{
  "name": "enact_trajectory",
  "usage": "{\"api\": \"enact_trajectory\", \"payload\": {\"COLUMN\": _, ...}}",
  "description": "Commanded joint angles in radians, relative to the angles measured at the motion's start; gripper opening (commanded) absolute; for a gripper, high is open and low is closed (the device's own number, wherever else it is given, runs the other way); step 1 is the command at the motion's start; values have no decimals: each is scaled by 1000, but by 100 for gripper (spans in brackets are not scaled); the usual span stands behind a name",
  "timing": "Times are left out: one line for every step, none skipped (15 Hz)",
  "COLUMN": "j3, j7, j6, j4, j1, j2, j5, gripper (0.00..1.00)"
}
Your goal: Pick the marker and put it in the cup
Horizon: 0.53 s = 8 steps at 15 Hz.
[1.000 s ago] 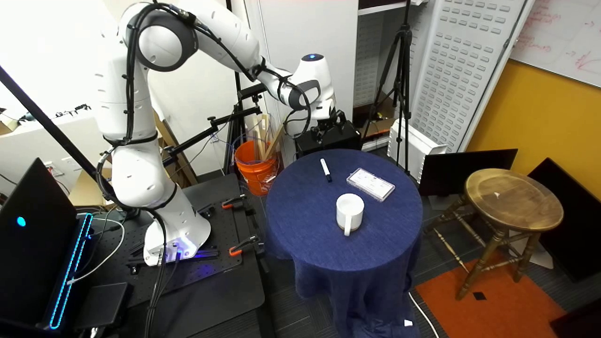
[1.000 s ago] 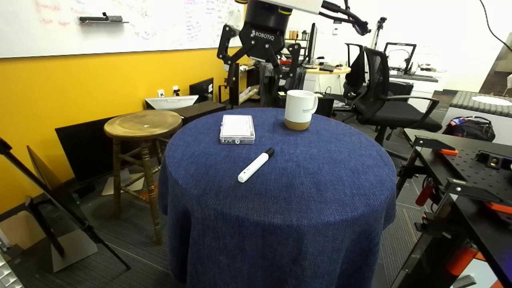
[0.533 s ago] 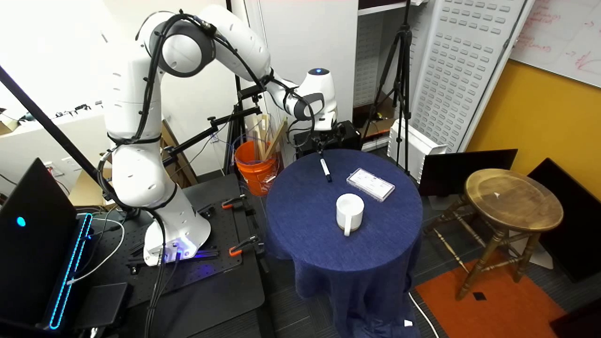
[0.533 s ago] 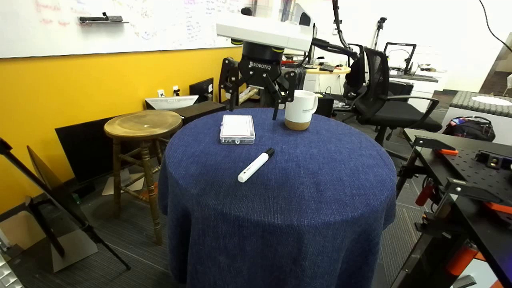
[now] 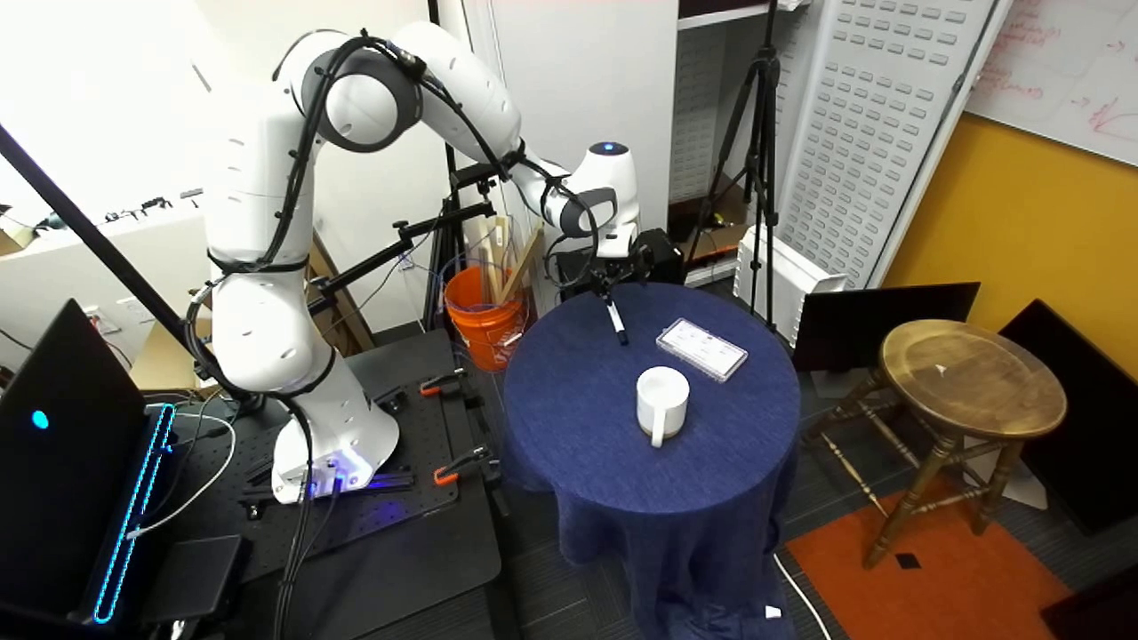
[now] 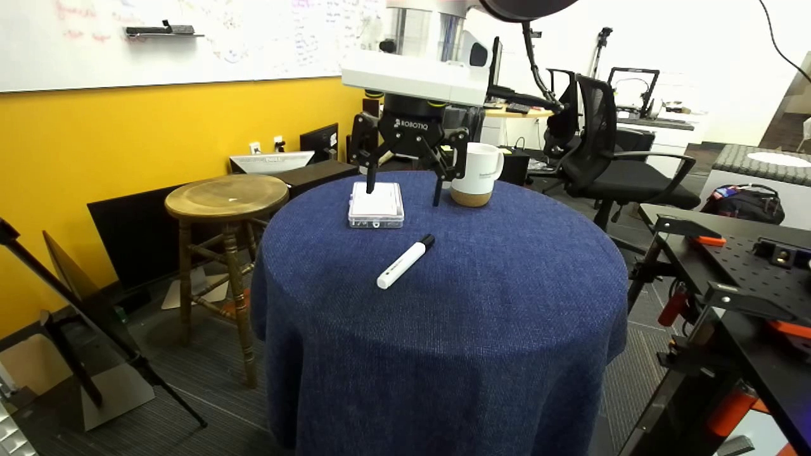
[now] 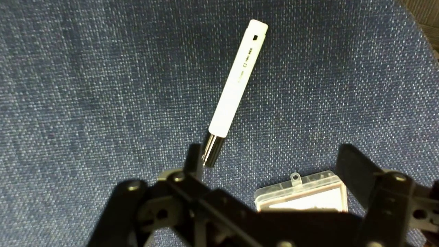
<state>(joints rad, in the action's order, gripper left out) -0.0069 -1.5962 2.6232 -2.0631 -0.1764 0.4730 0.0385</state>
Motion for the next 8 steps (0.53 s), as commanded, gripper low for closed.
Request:
{"api": "enact_trajectory", "payload": {"j3": -19, "j7": 12, "j6": -1, "j4": 1, "j1": -19, "j2": 0, "j5": -17, "gripper": 100}}
{"api": "enact_trajectory", "payload": {"j3": -19, "j7": 12, "j6": -1, "j4": 1, "j1": -19, "j2": 0, "j5": -17, "gripper": 100}}
{"api": "enact_trajectory", "payload": {"j3": -28, "j7": -6, "j6": 0, "j4": 5, "j1": -31, "j2": 5, "j5": -7, "gripper": 100}}
{"api": "enact_trajectory", "payload": {"j3": -37, "j7": -22, "j6": 3, "j4": 8, "j1": -41, "j2": 14, "j5": 1, "gripper": 100}}
{"api": "enact_trajectory", "payload": {"j3": -39, "j7": -23, "j6": 0, "j4": 10, "j1": -45, "j2": 21, "j5": -1, "gripper": 100}}
{"api": "enact_trajectory", "payload": {"j3": -39, "j7": -19, "j6": -2, "j4": 12, "j1": -47, "j2": 29, "j5": -7, "gripper": 100}}
{"api": "enact_trajectory", "payload": {"j3": -41, "j7": -22, "j6": 1, "j4": 13, "j1": -51, "j2": 37, "j5": -9, "gripper": 100}}
{"api": "enact_trajectory", "payload": {"j3": -37, "j7": -17, "j6": -4, "j4": 16, "j1": -50, "j2": 44, "j5": -14, "gripper": 100}}
